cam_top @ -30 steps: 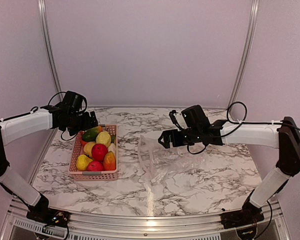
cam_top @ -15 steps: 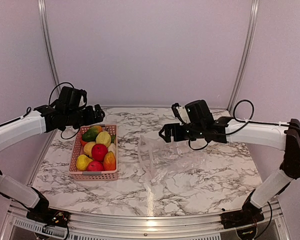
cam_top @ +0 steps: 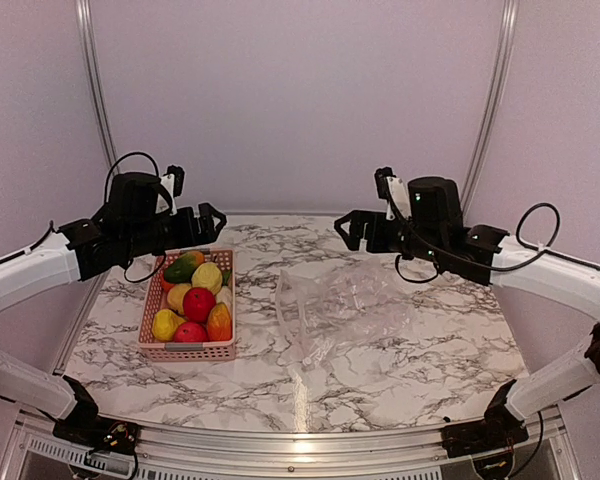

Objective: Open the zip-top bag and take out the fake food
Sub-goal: Reset both arms

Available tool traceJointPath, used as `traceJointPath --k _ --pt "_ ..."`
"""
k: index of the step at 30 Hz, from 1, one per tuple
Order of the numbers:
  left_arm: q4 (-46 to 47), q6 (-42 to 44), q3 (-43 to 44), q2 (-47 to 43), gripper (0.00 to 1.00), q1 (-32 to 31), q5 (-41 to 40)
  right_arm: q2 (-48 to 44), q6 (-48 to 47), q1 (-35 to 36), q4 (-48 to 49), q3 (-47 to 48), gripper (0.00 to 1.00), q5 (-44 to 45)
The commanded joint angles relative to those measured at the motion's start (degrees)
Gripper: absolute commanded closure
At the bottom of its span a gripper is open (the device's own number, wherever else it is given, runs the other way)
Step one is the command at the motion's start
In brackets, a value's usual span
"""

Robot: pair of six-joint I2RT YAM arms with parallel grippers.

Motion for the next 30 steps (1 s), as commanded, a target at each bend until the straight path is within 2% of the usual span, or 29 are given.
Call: traceJointPath --k 1,30 --pt "4.0 0.72 -1.03 -2.63 0.01 -0.01 0.76 -3.62 0.15 0.52 4.12 -0.66 0.01 2.63" --pt "-0.02 2.16 -0.31 -7.23 0.01 -0.01 -1.58 -7.72 -0.31 0.42 5.8 -1.98 0.01 3.25"
